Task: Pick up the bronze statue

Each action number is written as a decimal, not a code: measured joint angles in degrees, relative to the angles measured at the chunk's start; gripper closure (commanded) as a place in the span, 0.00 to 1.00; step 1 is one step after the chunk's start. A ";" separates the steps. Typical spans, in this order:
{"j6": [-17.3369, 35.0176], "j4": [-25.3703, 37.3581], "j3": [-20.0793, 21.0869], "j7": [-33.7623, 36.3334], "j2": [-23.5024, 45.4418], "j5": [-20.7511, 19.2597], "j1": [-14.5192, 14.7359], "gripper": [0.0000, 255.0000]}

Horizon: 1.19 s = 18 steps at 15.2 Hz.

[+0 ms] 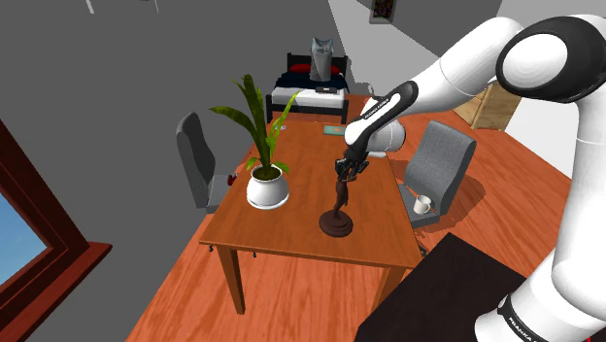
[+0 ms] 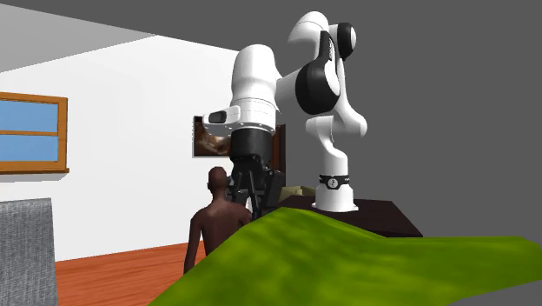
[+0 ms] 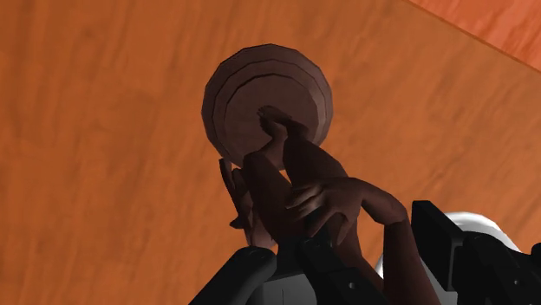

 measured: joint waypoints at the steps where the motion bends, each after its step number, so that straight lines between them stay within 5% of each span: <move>1: 0.02 -0.01 0.01 -0.01 -0.01 0.01 0.00 1.00; 18: -6.25 0.53 -1.65 2.57 -5.60 -2.76 0.95 1.00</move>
